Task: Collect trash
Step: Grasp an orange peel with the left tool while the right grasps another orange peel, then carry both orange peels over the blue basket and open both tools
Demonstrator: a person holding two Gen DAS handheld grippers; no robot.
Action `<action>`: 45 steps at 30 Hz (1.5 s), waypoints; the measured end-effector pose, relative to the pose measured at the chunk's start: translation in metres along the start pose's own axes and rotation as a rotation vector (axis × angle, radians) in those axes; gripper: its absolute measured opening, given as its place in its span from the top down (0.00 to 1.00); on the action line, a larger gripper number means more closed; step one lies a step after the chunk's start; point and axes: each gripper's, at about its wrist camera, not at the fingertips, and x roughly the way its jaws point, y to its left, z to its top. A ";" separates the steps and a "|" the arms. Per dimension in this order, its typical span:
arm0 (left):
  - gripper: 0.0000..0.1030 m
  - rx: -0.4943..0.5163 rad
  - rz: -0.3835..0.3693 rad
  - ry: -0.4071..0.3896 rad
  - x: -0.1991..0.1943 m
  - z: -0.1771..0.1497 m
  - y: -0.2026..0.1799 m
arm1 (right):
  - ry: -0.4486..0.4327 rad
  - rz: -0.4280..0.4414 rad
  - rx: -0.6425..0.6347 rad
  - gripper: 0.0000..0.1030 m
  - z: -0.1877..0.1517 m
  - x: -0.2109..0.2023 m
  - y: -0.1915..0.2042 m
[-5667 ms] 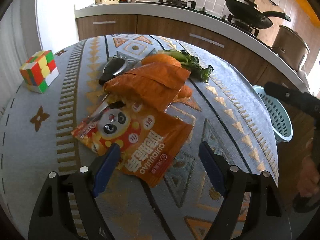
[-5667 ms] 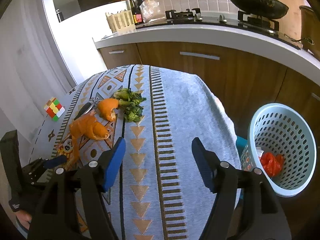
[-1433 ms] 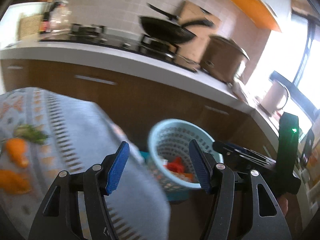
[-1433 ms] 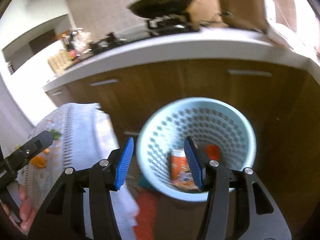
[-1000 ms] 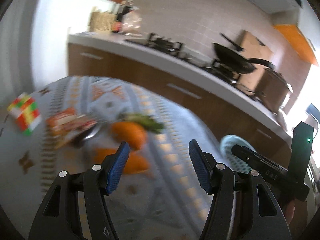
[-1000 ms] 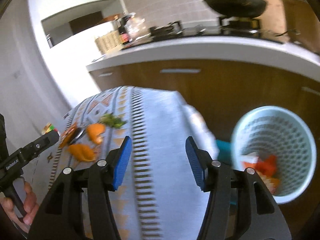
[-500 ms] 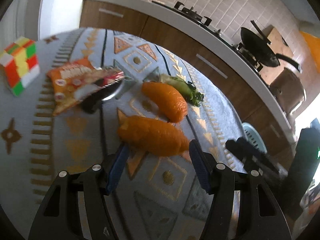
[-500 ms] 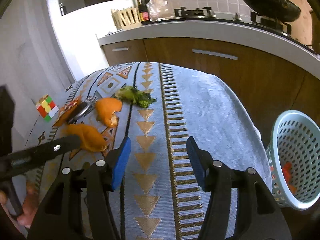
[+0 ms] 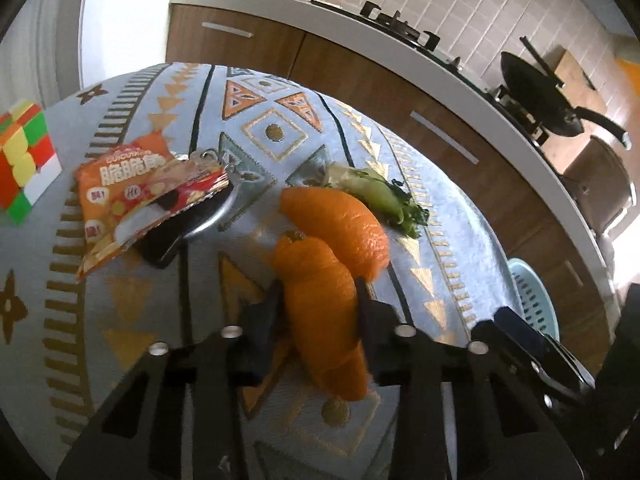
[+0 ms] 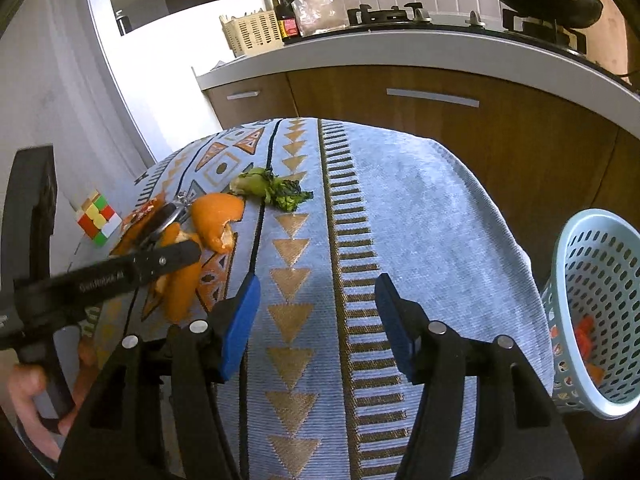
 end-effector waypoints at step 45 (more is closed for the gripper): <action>0.76 0.150 -0.226 -0.244 -0.102 -0.028 -0.041 | -0.223 -0.076 -0.128 0.80 0.023 -0.109 0.001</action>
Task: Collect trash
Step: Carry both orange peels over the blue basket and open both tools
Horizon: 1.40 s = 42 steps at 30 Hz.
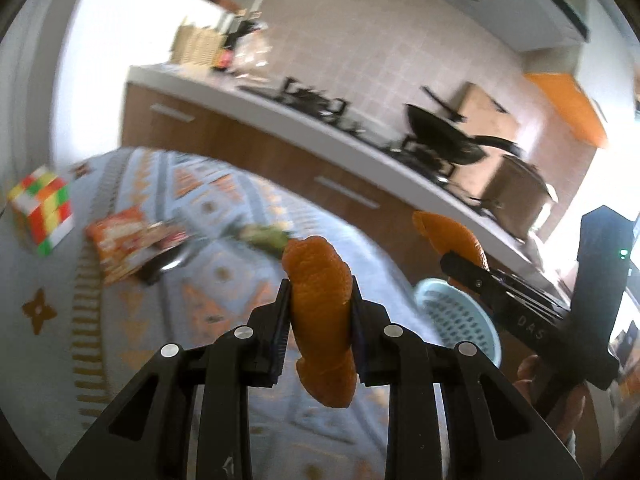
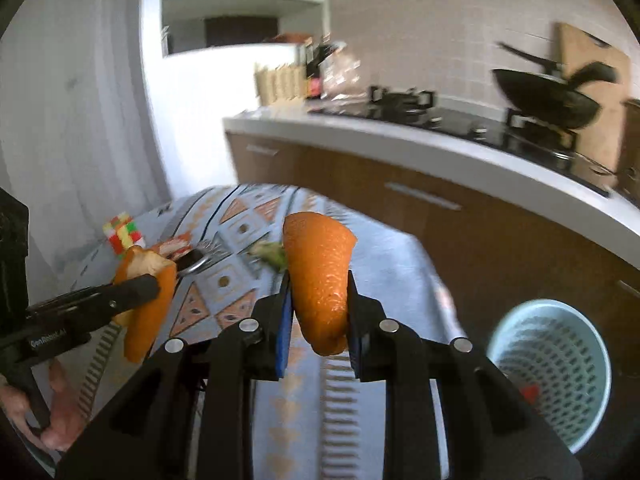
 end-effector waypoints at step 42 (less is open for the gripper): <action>0.39 0.286 -0.194 0.402 0.254 -0.061 -0.268 | 0.284 -0.352 0.583 0.73 -0.129 -0.038 -0.284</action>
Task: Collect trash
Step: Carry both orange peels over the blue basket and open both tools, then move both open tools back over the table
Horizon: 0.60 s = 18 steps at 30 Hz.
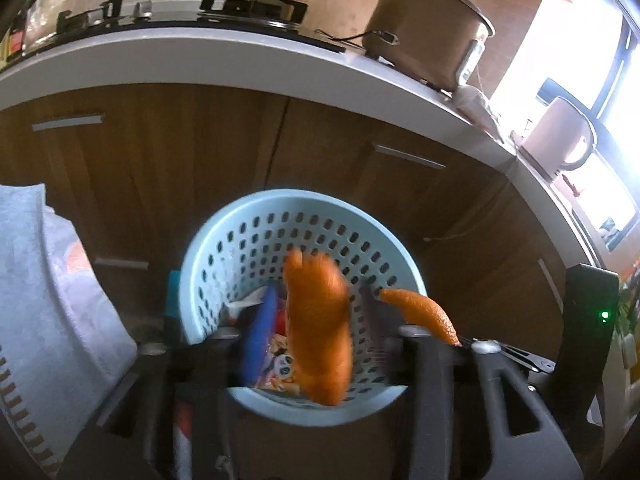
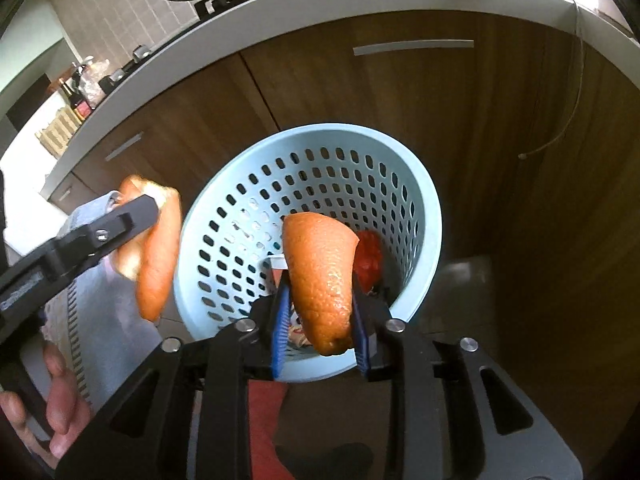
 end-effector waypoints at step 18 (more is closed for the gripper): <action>0.32 -0.058 0.054 -0.178 -0.103 -0.019 0.053 | -0.147 0.026 -0.173 0.39 0.008 -0.036 0.085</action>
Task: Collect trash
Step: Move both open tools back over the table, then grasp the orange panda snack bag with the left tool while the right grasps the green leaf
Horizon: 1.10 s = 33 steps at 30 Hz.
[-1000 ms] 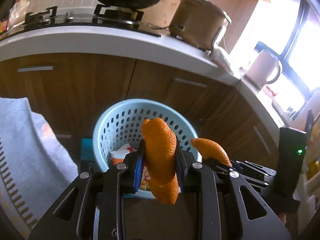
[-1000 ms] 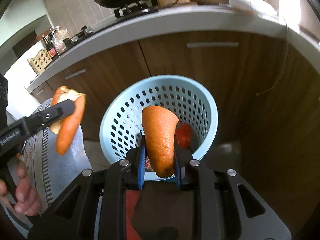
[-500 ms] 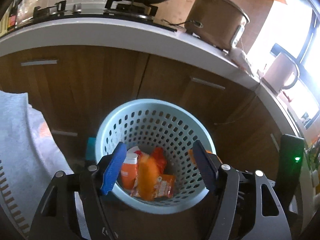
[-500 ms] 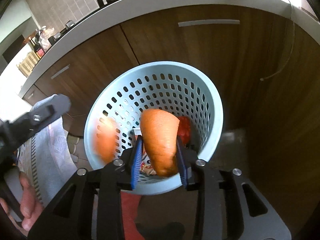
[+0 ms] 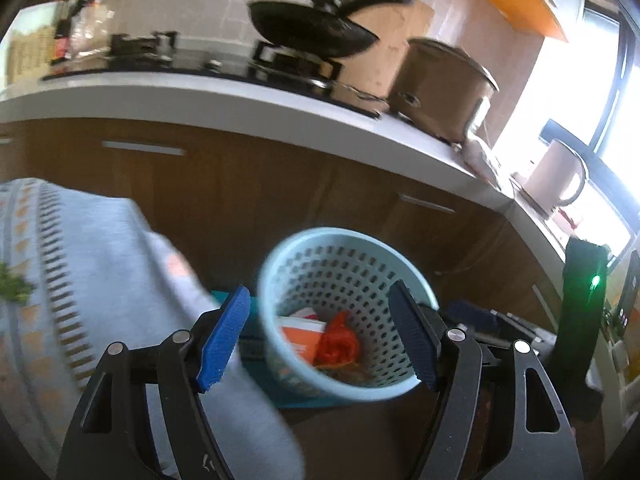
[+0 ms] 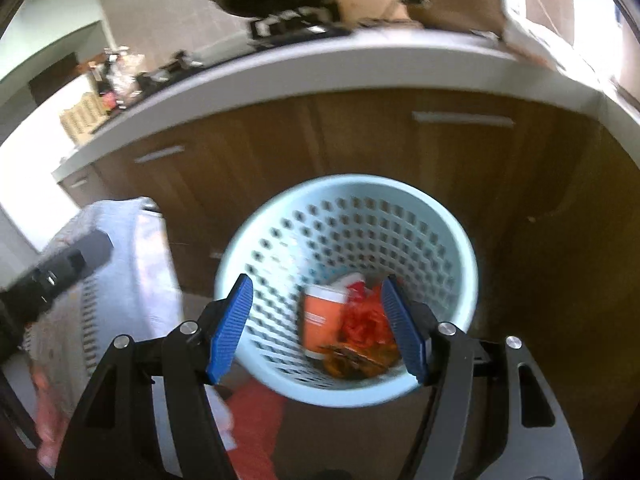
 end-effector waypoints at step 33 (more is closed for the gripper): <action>0.40 -0.419 0.647 0.015 -0.160 -0.041 0.333 | 0.077 0.311 -0.452 0.39 -0.049 0.074 0.287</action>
